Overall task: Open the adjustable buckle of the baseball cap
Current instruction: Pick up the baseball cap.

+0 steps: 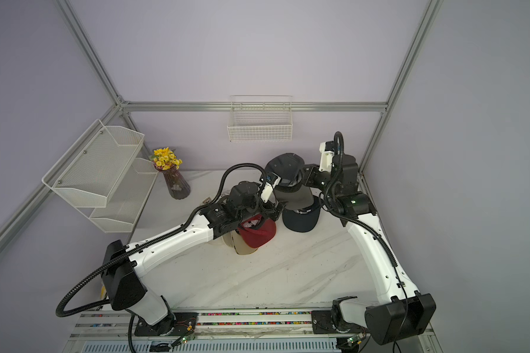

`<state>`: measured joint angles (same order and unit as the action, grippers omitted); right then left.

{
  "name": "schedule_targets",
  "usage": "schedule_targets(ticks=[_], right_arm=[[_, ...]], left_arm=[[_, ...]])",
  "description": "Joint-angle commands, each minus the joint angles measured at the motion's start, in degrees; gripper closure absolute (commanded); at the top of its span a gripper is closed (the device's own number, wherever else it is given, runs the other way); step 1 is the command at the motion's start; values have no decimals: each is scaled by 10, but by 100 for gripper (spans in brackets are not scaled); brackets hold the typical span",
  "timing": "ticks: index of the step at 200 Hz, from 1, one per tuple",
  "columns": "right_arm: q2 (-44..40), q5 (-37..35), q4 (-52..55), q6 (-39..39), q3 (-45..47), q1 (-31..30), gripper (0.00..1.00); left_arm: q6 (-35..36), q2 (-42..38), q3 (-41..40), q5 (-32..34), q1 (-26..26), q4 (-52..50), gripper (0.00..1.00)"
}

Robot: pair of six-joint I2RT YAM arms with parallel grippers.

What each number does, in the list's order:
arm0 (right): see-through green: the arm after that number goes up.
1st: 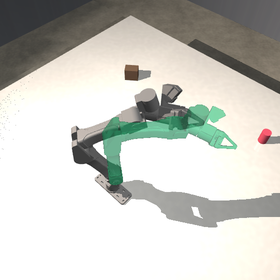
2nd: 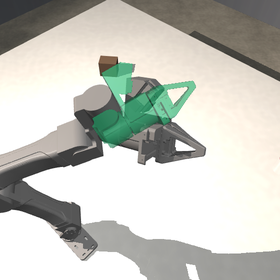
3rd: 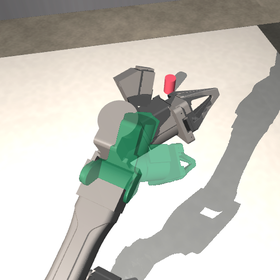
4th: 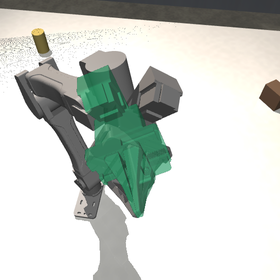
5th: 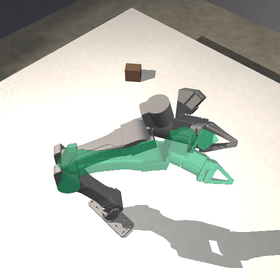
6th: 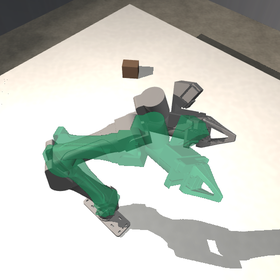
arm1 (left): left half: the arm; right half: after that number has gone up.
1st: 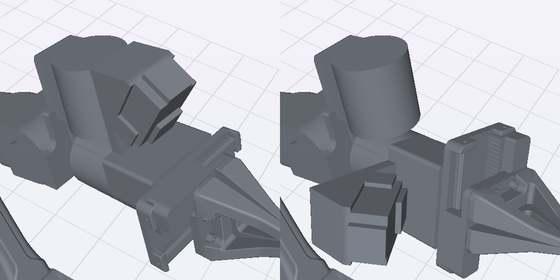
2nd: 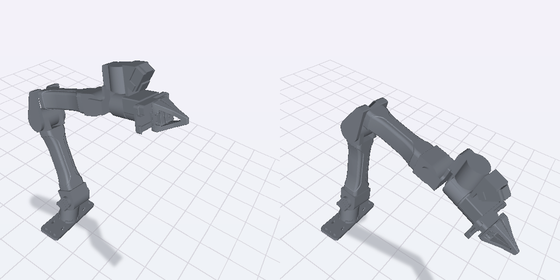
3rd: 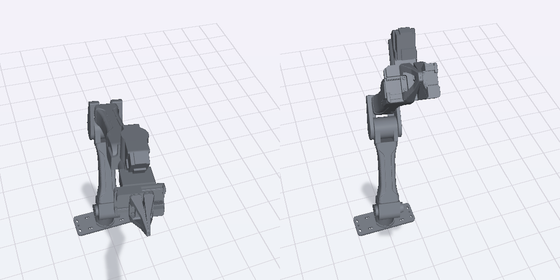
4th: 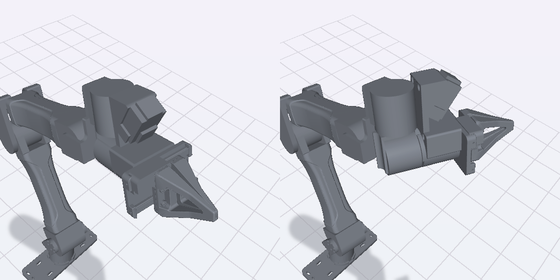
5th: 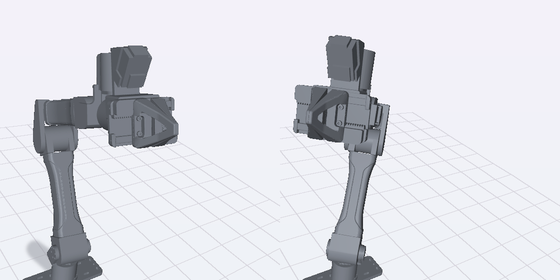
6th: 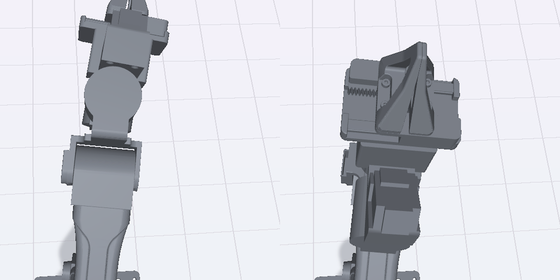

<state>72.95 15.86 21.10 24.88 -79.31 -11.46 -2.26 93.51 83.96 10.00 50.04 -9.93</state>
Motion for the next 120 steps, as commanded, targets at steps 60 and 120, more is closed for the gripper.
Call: schedule_targets(ticks=[60, 120], right_arm=[[-19, -17, -9, 30, -3, -38, 100], [-25, -8, -14, 36, -2, -54, 100]], left_arm=[[51, -8, 46, 72, 15, 96, 0], [55, 29, 81, 63, 15, 92, 0]])
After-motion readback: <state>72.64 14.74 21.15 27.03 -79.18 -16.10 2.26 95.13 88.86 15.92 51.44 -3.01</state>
